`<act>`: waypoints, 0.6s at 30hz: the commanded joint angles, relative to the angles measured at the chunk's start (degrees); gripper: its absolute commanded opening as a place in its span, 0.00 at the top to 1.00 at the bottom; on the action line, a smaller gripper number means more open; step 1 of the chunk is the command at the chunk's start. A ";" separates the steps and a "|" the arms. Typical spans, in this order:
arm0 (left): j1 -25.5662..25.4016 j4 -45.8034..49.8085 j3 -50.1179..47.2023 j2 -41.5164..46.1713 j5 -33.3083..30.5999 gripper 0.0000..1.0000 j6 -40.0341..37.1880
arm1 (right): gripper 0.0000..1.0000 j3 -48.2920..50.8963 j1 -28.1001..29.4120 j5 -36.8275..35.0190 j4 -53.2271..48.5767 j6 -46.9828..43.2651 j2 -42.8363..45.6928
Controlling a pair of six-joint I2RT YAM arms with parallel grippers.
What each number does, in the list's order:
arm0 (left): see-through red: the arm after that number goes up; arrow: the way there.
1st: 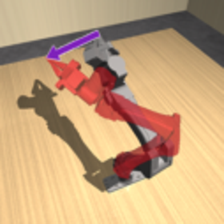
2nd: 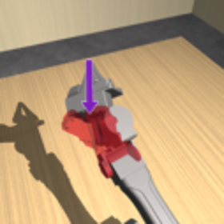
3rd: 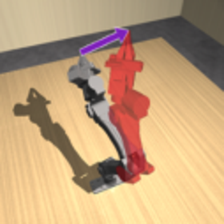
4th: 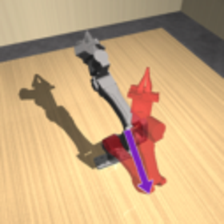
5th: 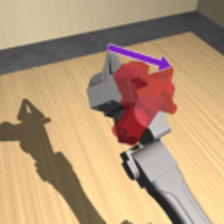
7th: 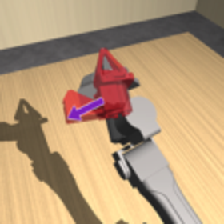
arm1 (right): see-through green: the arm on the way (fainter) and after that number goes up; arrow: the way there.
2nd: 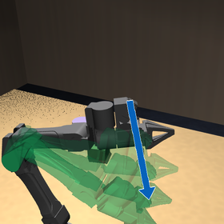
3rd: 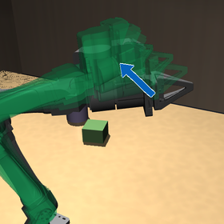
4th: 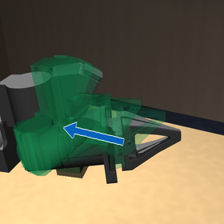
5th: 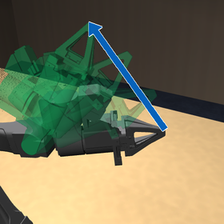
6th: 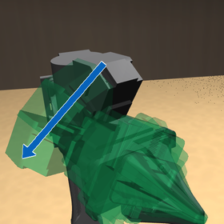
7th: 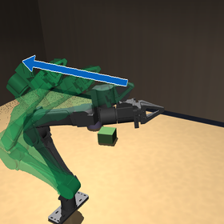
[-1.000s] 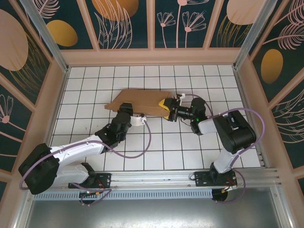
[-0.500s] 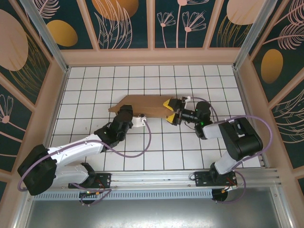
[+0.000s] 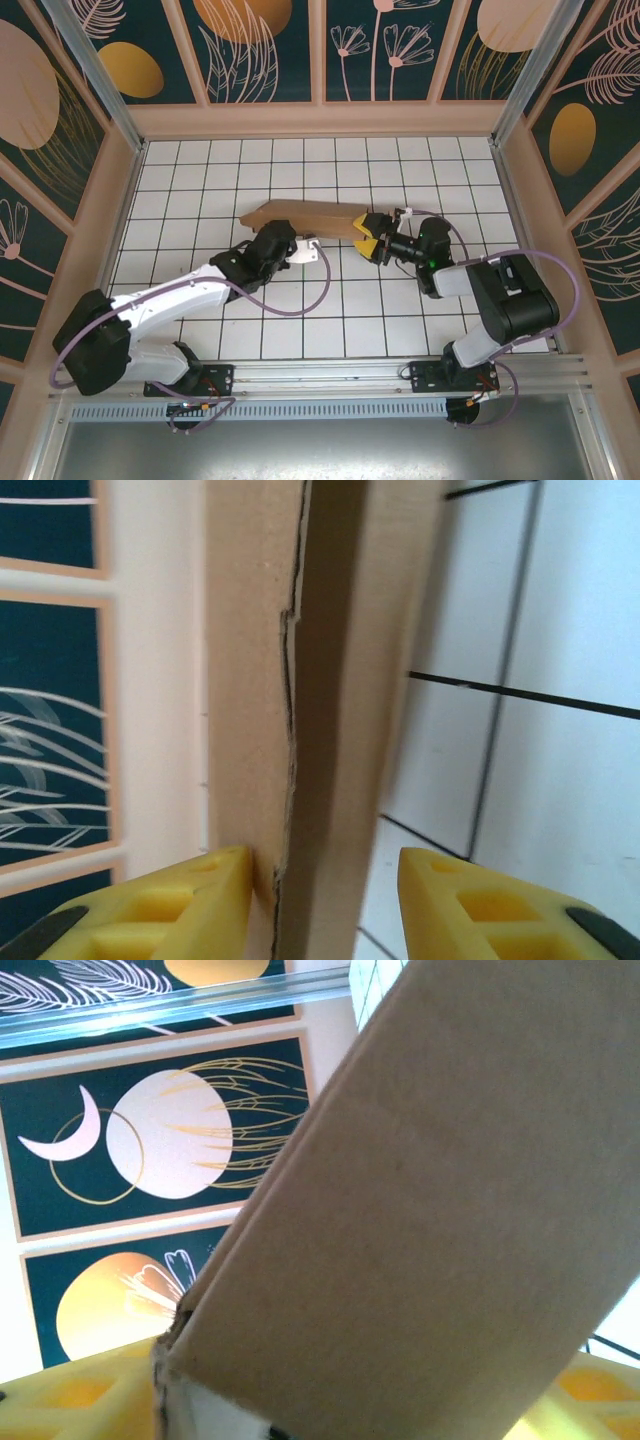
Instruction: Fold the paper box
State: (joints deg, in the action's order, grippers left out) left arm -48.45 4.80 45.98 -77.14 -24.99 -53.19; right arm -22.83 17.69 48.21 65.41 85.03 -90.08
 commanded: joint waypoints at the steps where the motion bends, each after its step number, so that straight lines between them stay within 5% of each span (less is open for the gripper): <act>1: -0.33 3.31 0.23 -2.74 3.61 0.55 3.56 | 0.35 1.48 -0.21 -1.32 6.02 1.77 -2.52; 8: -0.58 2.87 3.09 -4.70 7.64 0.54 9.38 | 0.56 2.98 -0.31 -1.53 14.83 4.23 -11.01; 18: -0.64 -0.17 0.43 10.79 11.89 0.35 13.19 | 0.58 3.14 -0.64 -2.15 11.30 0.21 -11.06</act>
State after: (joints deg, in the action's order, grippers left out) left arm -48.77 6.68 46.72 -70.61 -16.16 -42.85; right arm -19.70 17.56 47.31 76.60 87.66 -102.56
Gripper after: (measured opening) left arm 0.647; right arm 0.420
